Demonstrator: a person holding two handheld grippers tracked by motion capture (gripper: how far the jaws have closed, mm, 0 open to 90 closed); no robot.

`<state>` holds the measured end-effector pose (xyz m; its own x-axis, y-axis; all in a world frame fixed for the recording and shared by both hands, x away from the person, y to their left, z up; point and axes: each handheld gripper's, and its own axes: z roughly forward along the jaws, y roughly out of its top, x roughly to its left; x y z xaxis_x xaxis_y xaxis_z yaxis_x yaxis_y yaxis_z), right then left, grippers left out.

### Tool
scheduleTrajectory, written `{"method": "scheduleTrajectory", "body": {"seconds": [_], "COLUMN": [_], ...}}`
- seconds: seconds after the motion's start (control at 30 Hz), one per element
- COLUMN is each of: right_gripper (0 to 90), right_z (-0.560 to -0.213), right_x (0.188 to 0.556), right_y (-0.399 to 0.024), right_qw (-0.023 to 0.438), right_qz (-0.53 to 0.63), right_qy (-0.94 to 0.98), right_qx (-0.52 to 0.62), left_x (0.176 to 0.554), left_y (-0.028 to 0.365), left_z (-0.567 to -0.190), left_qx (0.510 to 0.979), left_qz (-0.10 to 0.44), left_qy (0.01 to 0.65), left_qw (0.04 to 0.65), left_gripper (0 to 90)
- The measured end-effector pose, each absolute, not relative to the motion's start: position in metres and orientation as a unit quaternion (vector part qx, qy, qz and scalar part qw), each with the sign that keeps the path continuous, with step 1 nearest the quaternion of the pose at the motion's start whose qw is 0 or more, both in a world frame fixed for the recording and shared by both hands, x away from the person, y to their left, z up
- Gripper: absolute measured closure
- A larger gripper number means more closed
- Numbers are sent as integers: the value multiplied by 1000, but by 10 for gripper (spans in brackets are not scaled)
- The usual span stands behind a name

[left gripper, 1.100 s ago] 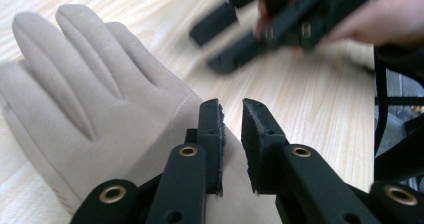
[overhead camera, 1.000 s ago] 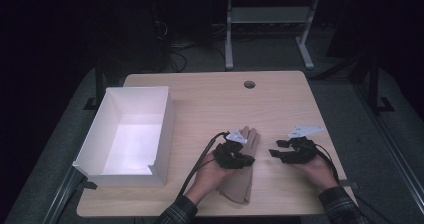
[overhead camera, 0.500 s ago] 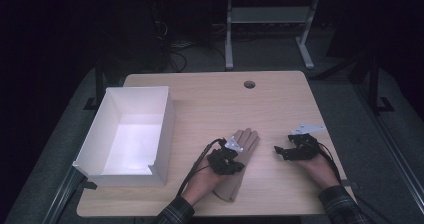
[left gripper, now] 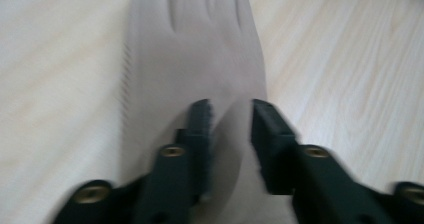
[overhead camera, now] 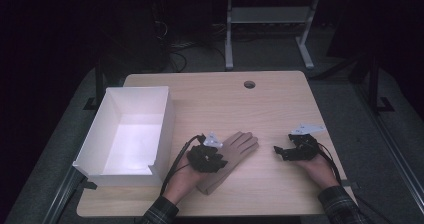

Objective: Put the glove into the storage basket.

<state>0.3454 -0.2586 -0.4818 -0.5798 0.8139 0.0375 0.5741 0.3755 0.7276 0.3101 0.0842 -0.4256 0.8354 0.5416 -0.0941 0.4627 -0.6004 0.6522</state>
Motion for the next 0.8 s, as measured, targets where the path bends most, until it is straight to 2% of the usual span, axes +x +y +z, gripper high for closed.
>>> {"method": "scheduleTrajectory", "body": {"seconds": [0.07,0.17,0.27,0.5,0.63,0.8], "right_gripper": [196,195,194,193,193,193], "right_z": [-482,-482,-482,-482,-482,-482], "right_x": [345,345,345,345,345,345], "right_y": [-258,-258,-258,-258,-257,-257], "right_qw": [167,167,167,167,165,165], "right_qz": [361,361,361,361,361,361], "right_qy": [812,812,811,812,811,811], "right_qx": [428,428,428,428,429,429], "left_x": [313,319,324,328,330,331], "left_y": [83,79,74,63,63,66], "left_z": [-422,-424,-431,-451,-459,-461], "left_qx": [891,892,895,903,904,903], "left_qz": [71,82,82,92,83,75], "left_qy": [279,277,277,276,281,281], "left_qw": [352,348,341,317,313,315], "left_gripper": [483,345,256,193,191,235]}}
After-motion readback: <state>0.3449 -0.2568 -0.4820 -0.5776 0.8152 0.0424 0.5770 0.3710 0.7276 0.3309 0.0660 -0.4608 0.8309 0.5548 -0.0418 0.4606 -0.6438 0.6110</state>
